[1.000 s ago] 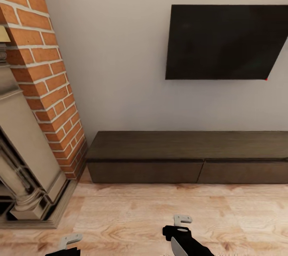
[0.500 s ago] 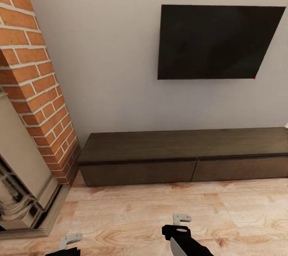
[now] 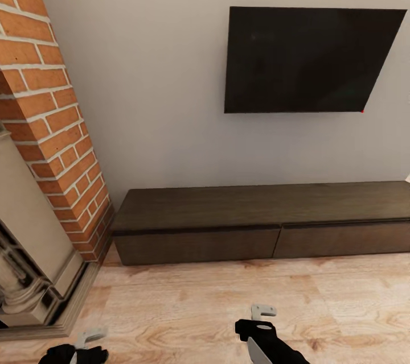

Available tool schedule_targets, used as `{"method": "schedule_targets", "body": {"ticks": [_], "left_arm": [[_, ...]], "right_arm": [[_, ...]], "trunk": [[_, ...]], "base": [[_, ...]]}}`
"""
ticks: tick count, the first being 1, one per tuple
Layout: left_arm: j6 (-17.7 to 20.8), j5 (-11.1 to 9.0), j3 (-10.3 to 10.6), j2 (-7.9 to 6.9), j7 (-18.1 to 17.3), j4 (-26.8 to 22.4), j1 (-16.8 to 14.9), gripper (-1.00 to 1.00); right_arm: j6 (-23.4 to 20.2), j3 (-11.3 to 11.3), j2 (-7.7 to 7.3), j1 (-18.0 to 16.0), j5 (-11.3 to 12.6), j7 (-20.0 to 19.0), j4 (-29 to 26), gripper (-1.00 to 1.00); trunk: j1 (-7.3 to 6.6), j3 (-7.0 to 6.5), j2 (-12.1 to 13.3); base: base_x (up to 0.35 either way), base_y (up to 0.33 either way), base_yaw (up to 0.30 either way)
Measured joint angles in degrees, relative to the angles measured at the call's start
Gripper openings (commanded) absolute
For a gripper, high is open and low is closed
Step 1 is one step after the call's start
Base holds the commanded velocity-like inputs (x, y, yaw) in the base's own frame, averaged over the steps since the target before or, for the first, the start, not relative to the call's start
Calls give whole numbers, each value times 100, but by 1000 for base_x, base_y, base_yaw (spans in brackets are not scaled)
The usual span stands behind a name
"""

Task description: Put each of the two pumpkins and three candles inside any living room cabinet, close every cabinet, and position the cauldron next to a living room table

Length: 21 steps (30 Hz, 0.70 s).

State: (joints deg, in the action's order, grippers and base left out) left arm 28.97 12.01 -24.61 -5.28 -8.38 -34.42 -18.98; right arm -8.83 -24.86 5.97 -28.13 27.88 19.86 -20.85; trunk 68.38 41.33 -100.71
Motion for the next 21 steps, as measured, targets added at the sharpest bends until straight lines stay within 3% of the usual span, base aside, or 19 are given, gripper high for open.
{"method": "schedule_targets", "body": {"ticks": [1, 4, 5, 6, 8, 10, 12, 15, 18, 21], "left_arm": [[287, -3, -7, -47, -249, -166, 0, 100], [1706, 26, -2, -206, -1836, -1405, -3, 100], [2021, 37, 3, -245, -2294, -1867, -3, 100], [2180, 56, 3, -263, -2502, -2113, -2, 100], [2758, 40, -12, -342, -3150, -2920, -2, 100], [3003, 31, -4, -407, -3627, -3512, -1, 100], [3100, 51, 28, -421, -3988, -3851, -1, 100], [3103, 72, 36, -434, -4222, -4031, -1, 100], [3103, 89, 29, -458, -4277, -4076, -1, 100], [3103, 89, 28, -478, -4301, -4105, -1, 100]], "right_arm": [[27, 8, -33, 0, 16, -47, 0, 100], [293, 230, -318, 0, 337, -647, 20, 100], [344, 370, -452, -1, 533, -955, 26, 100], [363, 444, -529, 0, 650, -1135, 28, 100], [401, 728, -854, -1, 1152, -1959, 47, 100], [420, 958, -1115, -1, 1689, -2751, 88, 100], [443, 1173, -1263, 0, 2300, -3356, 225, 100], [465, 1433, -1322, 0, 3017, -3767, 388, 100], [554, 1631, -1292, 0, 3291, -3876, 413, 100], [736, 1783, -1221, 0, 3401, -3914, 414, 100]], "trunk": [[0, 0, 0], [0, -1, 0], [0, -1, 0], [0, 0, 0], [0, 0, 0], [0, 0, 0], [0, 0, 0], [0, 0, 0], [0, 0, 0], [65, 54, -119]], "base": [[0, 0, 0], [0, 0, 0], [0, 0, 0], [0, 0, 0], [0, 0, 0], [0, 0, 0], [0, 0, 0], [0, 0, 0], [0, 0, 0], [0, 0, 0]]}}
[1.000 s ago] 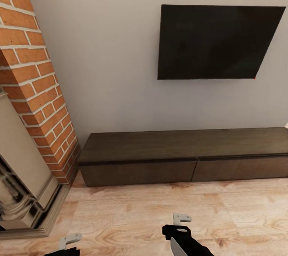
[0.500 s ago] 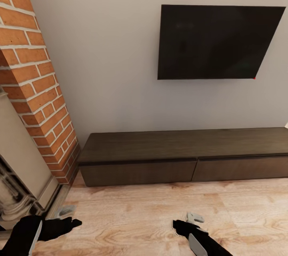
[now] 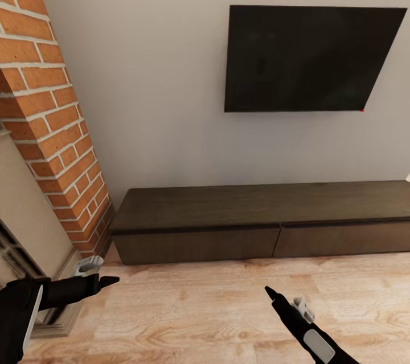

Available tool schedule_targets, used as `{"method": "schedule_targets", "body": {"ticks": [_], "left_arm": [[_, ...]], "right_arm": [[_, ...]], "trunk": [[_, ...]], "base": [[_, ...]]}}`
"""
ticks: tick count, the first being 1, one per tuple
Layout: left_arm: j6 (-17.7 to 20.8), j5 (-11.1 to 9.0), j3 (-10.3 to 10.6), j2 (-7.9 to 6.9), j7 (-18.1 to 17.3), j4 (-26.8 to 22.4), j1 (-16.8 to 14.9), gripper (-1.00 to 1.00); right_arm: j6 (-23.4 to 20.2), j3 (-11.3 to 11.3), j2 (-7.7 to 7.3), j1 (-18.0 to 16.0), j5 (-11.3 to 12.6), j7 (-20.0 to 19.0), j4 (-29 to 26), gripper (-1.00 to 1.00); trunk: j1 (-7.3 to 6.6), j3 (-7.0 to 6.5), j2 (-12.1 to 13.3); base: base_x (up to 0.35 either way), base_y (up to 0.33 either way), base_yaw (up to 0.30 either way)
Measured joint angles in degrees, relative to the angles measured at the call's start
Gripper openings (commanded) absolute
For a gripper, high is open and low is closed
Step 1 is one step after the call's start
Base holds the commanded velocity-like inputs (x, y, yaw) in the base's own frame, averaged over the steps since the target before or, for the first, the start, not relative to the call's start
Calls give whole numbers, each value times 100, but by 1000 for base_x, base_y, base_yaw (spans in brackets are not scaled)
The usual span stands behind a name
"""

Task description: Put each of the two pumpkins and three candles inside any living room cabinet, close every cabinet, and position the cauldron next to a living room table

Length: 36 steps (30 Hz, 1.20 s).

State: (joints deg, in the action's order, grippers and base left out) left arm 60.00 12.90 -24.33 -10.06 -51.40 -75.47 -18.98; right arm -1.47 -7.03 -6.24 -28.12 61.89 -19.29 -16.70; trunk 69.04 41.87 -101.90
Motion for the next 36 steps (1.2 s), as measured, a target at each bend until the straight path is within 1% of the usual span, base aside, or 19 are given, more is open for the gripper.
{"method": "schedule_targets", "body": {"ticks": [3, 6, 14, 15, 17, 18, 20, 22, 26, 31, 34, 36], "left_arm": [[0, -1, 12, 18, -7, -13, 0, 100], [0, -15, 10, 11, -11, -18, 0, 100], [0, -49, 12, 25, -36, 5, 0, 100], [0, -49, 14, 25, -36, 6, 0, 100], [0, -49, 15, 27, -37, 6, 0, 100], [0, -49, 15, 28, -37, 6, 0, 100], [0, -43, 16, 35, -37, 10, 0, 100], [0, -38, 16, 37, -33, 18, 0, 100], [0, -34, 16, 46, -29, 32, 0, 100], [0, -36, 16, 56, -30, 40, 0, 100], [0, -46, 16, 50, -34, 41, 0, 100], [0, -48, 16, 57, -34, 41, 0, 100]], "right_arm": [[155, 62, 93, 0, 29, -9, 0, 100], [279, 86, 230, 0, 39, -16, 0, 100], [332, 103, 467, 0, 67, -12, -12, 100], [344, 98, 544, 0, 59, 4, -14, 100], [475, 93, 774, -9, 44, 29, -16, 100], [539, 96, 831, -14, 42, 37, -16, 100], [851, 95, 992, -41, 43, 74, -17, 100], [1074, 96, 1080, -96, 54, 107, -17, 100], [1204, 103, 1145, -173, 72, 124, -17, 100], [1178, 114, 1154, -278, 110, 79, -17, 100], [1240, 145, 1157, -295, 154, 78, -17, 100], [1319, 154, 1125, -313, 159, 90, -25, 100]], "trunk": [[66, 54, -120], [132, 108, -241], [308, 251, -561], [329, 269, -602], [373, 305, -682], [395, 323, -722], [439, 359, -802], [483, 395, -882], [571, 467, -1043], [681, 557, -1243], [747, 610, -1364], [791, 646, -1444]], "base": [[0, 0, 0], [0, 0, 0], [0, 0, 0], [0, 0, 0], [0, 0, 0], [0, 0, 0], [0, 0, 0], [0, 0, 0], [0, 0, 0], [0, 0, 0], [0, 0, 0], [0, 0, 0]]}}
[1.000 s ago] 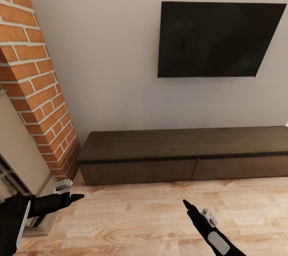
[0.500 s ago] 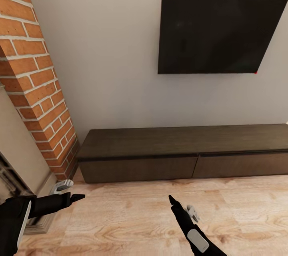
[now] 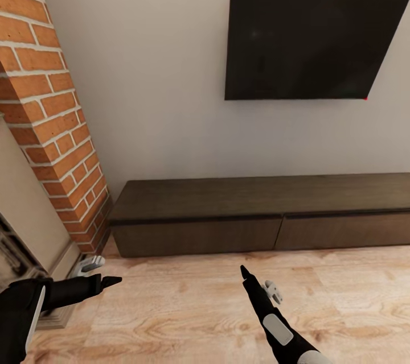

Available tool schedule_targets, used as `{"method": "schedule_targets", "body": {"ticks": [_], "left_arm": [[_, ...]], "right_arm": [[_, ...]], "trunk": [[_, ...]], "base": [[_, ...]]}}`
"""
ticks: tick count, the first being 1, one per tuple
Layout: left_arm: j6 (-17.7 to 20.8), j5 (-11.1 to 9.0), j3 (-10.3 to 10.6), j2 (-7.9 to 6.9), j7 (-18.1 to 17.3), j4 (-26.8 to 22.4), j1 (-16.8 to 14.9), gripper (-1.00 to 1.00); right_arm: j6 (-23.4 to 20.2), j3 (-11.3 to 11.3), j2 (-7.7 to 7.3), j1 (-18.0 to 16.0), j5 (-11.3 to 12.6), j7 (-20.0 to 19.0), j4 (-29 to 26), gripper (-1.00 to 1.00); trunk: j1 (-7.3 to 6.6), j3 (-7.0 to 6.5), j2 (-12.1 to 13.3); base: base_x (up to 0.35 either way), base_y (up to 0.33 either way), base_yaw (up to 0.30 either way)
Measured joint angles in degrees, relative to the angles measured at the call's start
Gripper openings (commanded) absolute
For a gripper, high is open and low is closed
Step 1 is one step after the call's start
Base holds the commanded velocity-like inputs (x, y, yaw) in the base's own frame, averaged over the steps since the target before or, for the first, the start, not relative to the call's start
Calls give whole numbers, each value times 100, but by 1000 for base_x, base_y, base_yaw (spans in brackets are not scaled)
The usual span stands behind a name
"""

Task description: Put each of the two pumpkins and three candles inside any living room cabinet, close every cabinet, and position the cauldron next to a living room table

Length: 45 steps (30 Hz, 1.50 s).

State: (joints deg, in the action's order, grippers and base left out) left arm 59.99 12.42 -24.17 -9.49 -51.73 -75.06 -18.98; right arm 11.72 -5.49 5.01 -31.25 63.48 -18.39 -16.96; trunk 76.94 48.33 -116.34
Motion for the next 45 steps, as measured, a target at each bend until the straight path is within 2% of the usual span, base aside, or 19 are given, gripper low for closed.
{"method": "schedule_targets", "body": {"ticks": [5, 7, 9, 12, 15, 17, 25, 29, 31, 33, 34, 37, 42, 45], "left_arm": [[0, -5, 0, 3, -2, 0, 0, 100], [0, -8, 0, 1, -3, 0, 0, 100], [0, -12, 0, 0, -2, 0, 0, 100], [0, -17, 0, -7, -3, 0, 0, 100], [0, -18, 0, -8, -3, 0, 0, 100], [0, -14, 0, -9, -3, 8, 0, 100], [-1, 33, 23, -21, 21, 56, 0, 100], [-1, 77, 36, -38, 110, 316, -21, 100], [0, 110, 98, 29, 218, 384, -24, 100], [1, 126, 320, 263, 478, 423, -25, 100], [1, 137, 367, 318, 539, 429, -25, 100], [0, 126, 432, 368, 603, 437, -26, 100], [0, 83, 448, 350, 471, 432, -26, 100], [1, 96, 459, 319, -5, 426, -25, 100]], "right_arm": [[96, 23, -54, -9, 3, 9, -185, 100], [90, 152, -84, 10, 50, -26, -206, 100], [58, 489, -118, 32, 171, -166, -214, 100], [-80, 1139, -142, 60, 368, -754, -219, 100], [-636, 1662, -144, 78, 457, -1439, -193, 100], [-953, 1840, -146, 82, 447, -1662, -179, 100], [-1151, 1918, -103, 84, 398, -1814, -170, 100], [-1163, 1906, -95, 84, 389, -1837, -186, 100], [-1163, 1905, -96, 84, 387, -1854, -210, 100], [-1161, 1908, -91, 84, 397, -1864, -219, 100], [-1163, 1909, -90, 84, 402, -1869, -219, 100], [-1169, 1911, -89, 84, 414, -1882, -218, 100], [-1189, 1912, -107, 84, 426, -1899, -212, 100], [-1196, 1912, -122, 84, 429, -1903, -212, 100]], "trunk": [[110, 90, -201], [154, 126, -281], [198, 162, -361], [264, 215, -481], [329, 269, -602], [373, 305, -682], [549, 449, -1003], [637, 521, -1163], [681, 557, -1243], [725, 593, -1323], [747, 610, -1364], [813, 664, -1484], [923, 754, -1684], [988, 808, -1805]], "base": [[0, 0, 0], [0, 0, 0], [0, 0, 0], [0, 0, 0], [0, 0, 0], [0, 0, 0], [0, 0, 0], [0, 0, 0], [0, 0, 0], [0, 0, 0], [0, 0, 0], [0, 0, 0], [0, 0, 0], [0, 0, 0]]}}
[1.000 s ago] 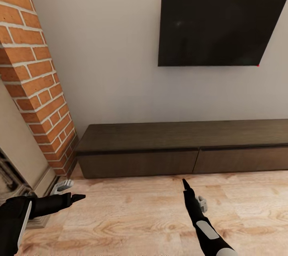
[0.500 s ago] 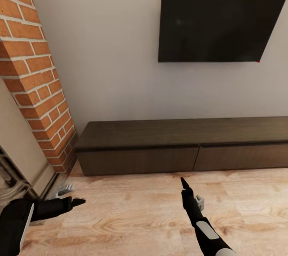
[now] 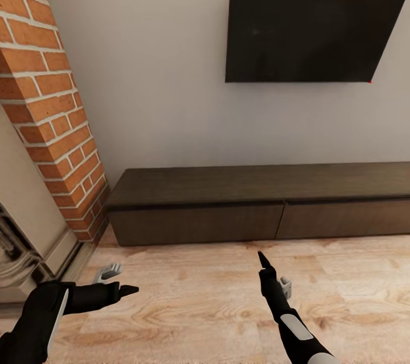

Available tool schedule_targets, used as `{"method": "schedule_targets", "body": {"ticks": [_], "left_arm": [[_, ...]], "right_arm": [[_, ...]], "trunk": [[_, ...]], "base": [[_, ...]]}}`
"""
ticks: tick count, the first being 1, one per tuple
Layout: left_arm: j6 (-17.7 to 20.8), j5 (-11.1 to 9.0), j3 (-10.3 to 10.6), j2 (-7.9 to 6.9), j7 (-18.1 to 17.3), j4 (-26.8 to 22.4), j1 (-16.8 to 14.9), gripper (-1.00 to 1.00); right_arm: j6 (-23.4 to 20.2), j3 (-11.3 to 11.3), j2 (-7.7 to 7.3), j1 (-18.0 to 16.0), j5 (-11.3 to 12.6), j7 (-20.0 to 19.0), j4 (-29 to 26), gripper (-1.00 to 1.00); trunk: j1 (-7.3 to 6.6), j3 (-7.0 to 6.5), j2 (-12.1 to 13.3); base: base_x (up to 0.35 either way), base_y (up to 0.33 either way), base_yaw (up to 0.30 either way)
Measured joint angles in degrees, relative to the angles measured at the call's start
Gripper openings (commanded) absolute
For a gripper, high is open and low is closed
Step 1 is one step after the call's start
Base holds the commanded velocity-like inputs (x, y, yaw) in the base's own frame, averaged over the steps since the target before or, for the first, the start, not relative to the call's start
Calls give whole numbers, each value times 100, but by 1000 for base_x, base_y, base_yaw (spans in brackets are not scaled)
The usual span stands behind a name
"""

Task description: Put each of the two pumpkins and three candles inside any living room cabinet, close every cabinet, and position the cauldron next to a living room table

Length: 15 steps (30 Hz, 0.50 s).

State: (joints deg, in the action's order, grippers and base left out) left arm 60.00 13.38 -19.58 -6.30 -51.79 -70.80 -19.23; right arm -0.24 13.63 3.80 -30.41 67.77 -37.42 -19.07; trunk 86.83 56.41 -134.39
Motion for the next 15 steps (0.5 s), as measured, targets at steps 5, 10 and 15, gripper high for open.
{"method": "schedule_targets", "body": {"ticks": [5, 10, 15], "left_arm": [[0, 30, 43, -301, -1274, -12, -1, 100], [0, 32, 120, -365, -1598, -13, 1, 100], [0, 24, 190, -381, -1654, -14, 1, 100]], "right_arm": [[-2, 0, 0, 0, -1, -1, 0, 100], [-2, -1, 27, 0, -1, -2, 4, 100], [-2, 6, 31, 0, 6, -2, 29, 100]], "trunk": [[110, 90, -201], [154, 126, -282], [154, 126, -282]], "base": [[0, 0, 0], [0, 0, 0], [52, 0, 0]]}}
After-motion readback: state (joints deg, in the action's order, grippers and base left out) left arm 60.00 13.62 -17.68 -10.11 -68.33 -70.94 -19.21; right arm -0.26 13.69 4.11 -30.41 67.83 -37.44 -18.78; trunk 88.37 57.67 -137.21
